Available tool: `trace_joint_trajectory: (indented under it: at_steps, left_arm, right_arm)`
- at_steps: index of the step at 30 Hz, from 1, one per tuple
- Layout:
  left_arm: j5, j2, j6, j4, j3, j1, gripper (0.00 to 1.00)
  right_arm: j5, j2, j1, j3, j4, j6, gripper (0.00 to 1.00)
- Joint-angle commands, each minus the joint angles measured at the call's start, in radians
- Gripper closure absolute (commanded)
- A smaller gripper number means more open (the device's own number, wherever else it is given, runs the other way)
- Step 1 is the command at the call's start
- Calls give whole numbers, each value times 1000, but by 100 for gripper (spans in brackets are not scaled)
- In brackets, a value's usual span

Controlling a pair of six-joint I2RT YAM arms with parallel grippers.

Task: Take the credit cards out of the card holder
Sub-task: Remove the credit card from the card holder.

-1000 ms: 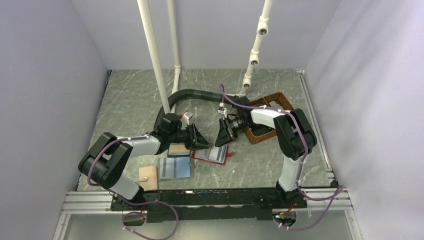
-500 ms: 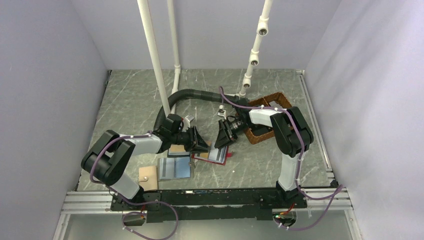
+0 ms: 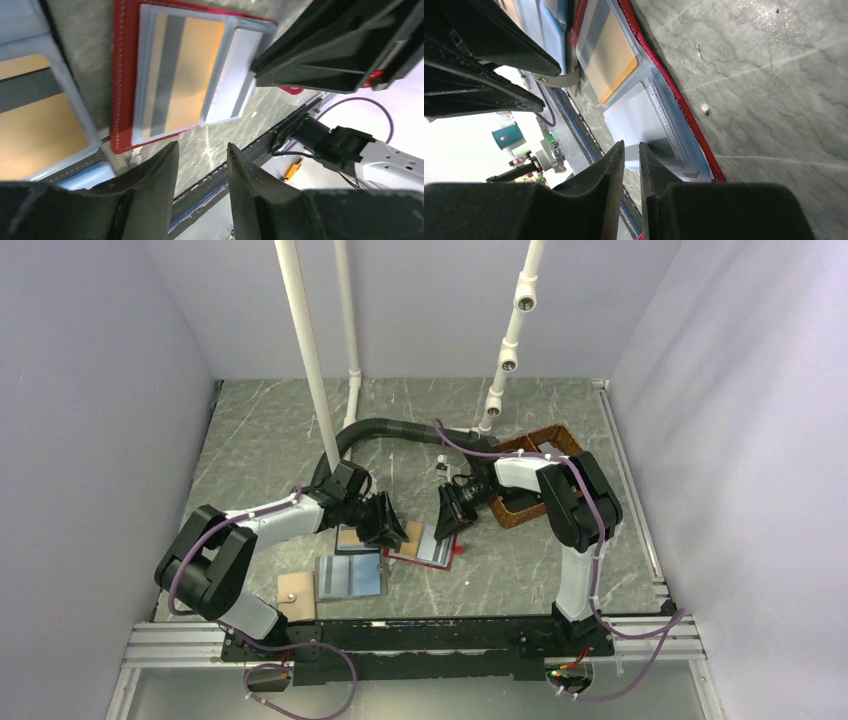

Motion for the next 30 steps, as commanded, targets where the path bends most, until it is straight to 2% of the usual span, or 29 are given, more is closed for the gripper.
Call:
trace_joint_trajectory:
  at_steps: [1, 14, 15, 16, 30]
  left_arm:
    - [-50, 4, 46, -75, 27, -3, 55]
    - [-87, 81, 109, -132, 89, -4, 54]
    - [-89, 37, 114, -134, 98, -4, 54]
    - [-93, 87, 117, -141, 105, -4, 54]
    - [-180, 184, 171, -279, 213, -52, 51]
  right_arm:
    - [165, -11, -4, 10, -28, -45, 79]
    - [116, -9, -3, 12, -25, -44, 78]
    - [114, -7, -3, 13, -25, -43, 78]
    - [112, -7, -3, 13, -25, -44, 78]
    - [94, 1, -1, 18, -26, -46, 78]
